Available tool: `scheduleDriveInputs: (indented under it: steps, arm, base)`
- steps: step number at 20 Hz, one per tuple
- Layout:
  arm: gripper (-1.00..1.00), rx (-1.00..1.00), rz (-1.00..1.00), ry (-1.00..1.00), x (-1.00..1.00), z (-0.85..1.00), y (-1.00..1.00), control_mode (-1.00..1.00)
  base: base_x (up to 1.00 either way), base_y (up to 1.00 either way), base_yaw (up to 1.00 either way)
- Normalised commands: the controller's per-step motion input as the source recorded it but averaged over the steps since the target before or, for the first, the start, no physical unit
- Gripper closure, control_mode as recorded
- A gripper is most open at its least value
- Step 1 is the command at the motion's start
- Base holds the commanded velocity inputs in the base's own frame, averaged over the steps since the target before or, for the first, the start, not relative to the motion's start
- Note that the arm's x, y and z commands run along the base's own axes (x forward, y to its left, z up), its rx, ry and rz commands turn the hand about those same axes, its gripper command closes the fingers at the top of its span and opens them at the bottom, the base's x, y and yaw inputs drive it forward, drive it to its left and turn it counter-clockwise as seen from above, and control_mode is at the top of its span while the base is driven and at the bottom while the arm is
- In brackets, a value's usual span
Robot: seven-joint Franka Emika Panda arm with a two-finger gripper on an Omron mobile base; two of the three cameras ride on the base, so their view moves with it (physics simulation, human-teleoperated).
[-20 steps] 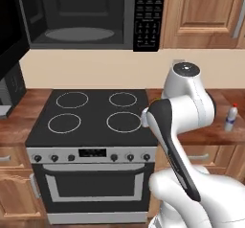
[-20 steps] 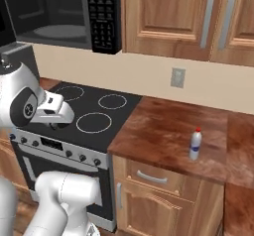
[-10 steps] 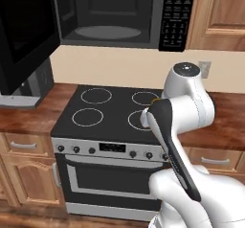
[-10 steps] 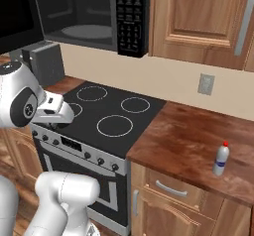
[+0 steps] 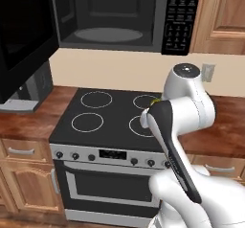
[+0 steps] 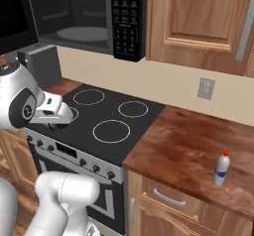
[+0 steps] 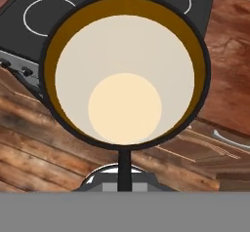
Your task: Pick the mug from the counter and place it inside the microwave. Then close the microwave.
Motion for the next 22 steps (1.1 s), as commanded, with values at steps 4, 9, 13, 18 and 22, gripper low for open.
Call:
scheduleDriveInputs:
  steps: [4, 9, 13, 18, 22]
  arm:
    - [1.0, 0.0, 0.0, 0.0, 0.0, 0.0, 0.0, 1.0]
    - [1.0, 0.0, 0.0, 0.0, 0.0, 0.0, 0.0, 1.0]
    - [1.0, 0.0, 0.0, 0.0, 0.0, 0.0, 0.0, 1.0]
    - [1.0, 0.0, 0.0, 0.0, 0.0, 0.0, 0.0, 1.0]
    - [1.0, 0.0, 0.0, 0.0, 0.0, 0.0, 0.0, 1.0]
  base:
    - [0.75, 0.28, 0.0]
    - [0.49, 0.32, 0.0]
    - [0.29, 0.44, -0.04]
    - [0.21, 0.36, -0.19]
    - [0.06, 0.44, -0.26]
